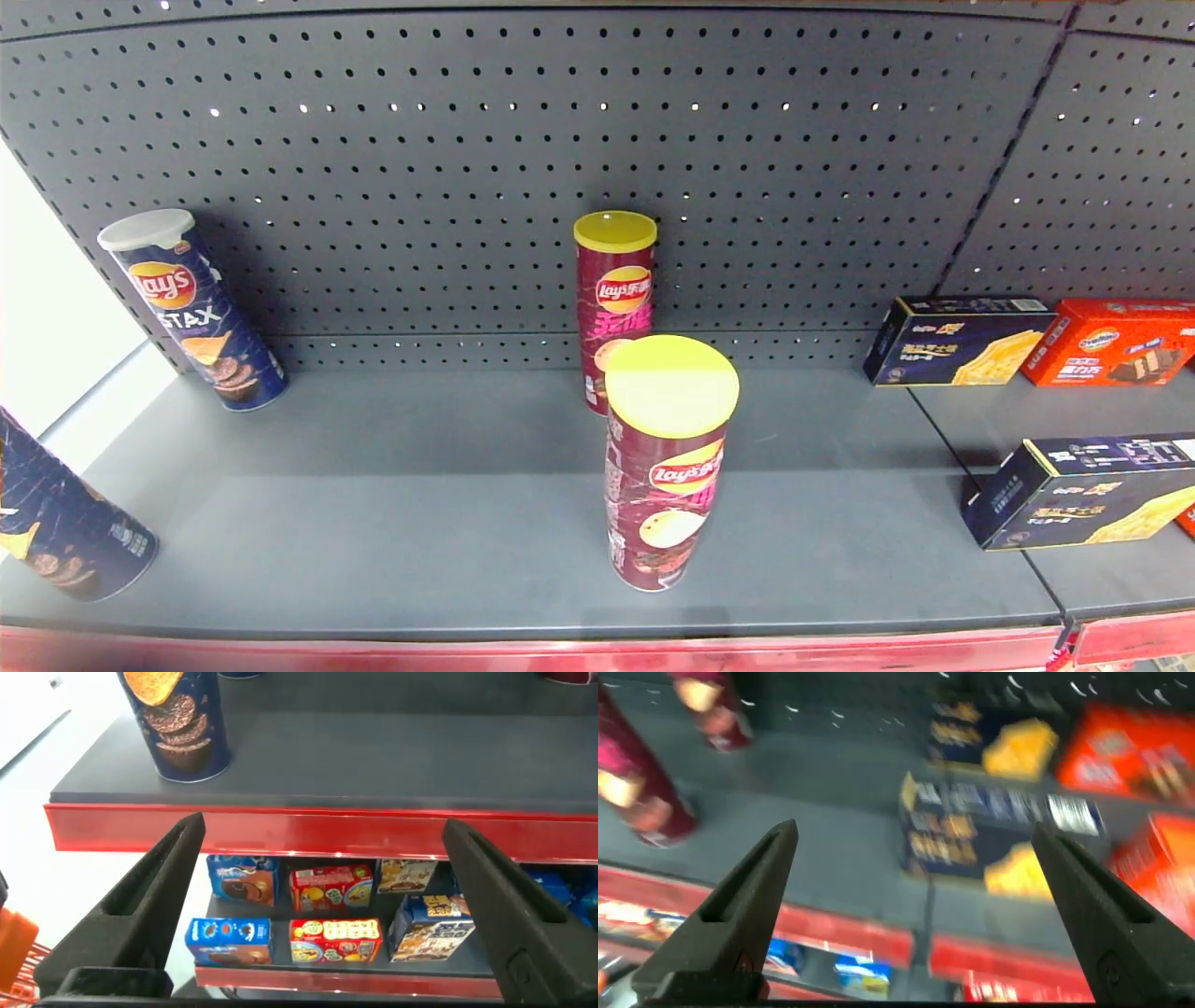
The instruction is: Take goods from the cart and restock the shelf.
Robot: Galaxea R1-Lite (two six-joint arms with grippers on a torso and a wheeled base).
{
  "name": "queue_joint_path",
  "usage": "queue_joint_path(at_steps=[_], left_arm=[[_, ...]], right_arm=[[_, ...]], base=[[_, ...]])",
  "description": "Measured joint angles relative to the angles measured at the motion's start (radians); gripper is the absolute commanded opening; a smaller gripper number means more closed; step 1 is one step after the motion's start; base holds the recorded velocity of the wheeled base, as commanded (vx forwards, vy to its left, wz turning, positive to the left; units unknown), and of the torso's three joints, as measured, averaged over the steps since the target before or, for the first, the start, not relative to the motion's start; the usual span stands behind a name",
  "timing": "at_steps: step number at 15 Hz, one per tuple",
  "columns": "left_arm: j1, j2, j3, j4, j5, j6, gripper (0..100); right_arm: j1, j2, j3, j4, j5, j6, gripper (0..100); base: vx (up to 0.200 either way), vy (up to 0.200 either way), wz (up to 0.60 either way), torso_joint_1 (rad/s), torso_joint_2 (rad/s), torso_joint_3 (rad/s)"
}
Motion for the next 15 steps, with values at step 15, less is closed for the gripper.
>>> queue_joint_path(at_steps=[15], left_arm=[[0.000, 0.001, 0.000, 0.000, 0.000, 0.001, 100]], right_arm=[[0.526, 0.819, -0.219, -0.267, -0.081, -0.033, 100]], base=[[0.000, 0.000, 0.00, 0.000, 0.00, 0.000]])
